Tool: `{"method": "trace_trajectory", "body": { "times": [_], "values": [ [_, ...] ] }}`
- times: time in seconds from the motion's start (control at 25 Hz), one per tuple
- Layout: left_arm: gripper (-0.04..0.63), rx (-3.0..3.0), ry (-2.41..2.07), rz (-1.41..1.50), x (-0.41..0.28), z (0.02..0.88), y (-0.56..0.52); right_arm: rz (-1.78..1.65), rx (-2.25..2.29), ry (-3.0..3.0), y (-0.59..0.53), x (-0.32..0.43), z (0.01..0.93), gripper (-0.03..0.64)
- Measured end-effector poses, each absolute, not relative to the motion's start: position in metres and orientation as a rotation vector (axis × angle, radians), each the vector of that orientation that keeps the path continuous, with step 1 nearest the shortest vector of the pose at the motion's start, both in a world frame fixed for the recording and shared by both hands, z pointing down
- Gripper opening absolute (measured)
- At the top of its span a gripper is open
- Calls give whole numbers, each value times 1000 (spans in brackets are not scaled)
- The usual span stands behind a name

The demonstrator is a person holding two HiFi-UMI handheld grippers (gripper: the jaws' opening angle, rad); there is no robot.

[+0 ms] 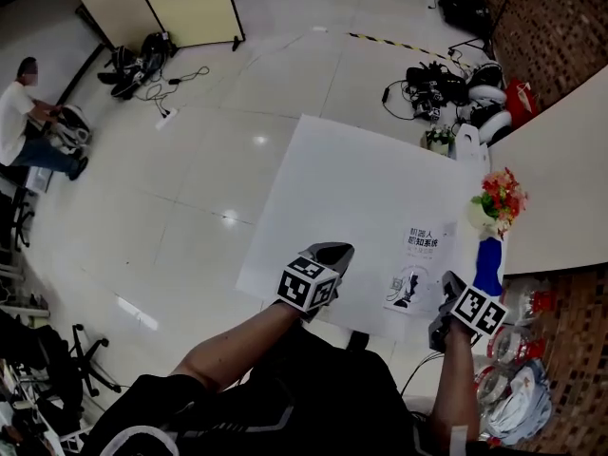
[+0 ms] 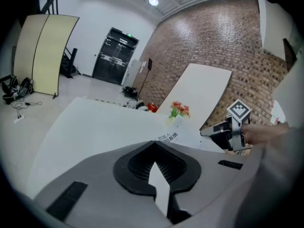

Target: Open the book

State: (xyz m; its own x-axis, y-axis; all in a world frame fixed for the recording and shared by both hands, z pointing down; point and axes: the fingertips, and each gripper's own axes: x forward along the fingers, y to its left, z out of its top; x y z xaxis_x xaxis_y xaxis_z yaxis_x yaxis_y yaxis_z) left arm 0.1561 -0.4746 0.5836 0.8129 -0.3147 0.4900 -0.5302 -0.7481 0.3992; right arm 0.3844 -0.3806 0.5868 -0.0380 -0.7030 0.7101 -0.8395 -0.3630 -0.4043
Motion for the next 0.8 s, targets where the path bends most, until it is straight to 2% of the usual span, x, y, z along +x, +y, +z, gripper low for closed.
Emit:
{"method": "trace_trajectory", "body": {
  "times": [0.32, 0.56, 0.8],
  "values": [
    [-5, 2516, -548, 412, 97, 558, -513, 1294, 1901, -1813, -453, 248, 567, 5],
    [-5, 2526, -596, 426, 44, 561, -529, 1317, 1727, -1762, -489, 164, 631, 5],
    [-5, 2476, -661, 478, 2, 581, -530, 1345, 1624, -1650, -495, 128, 698, 5]
  ]
}}
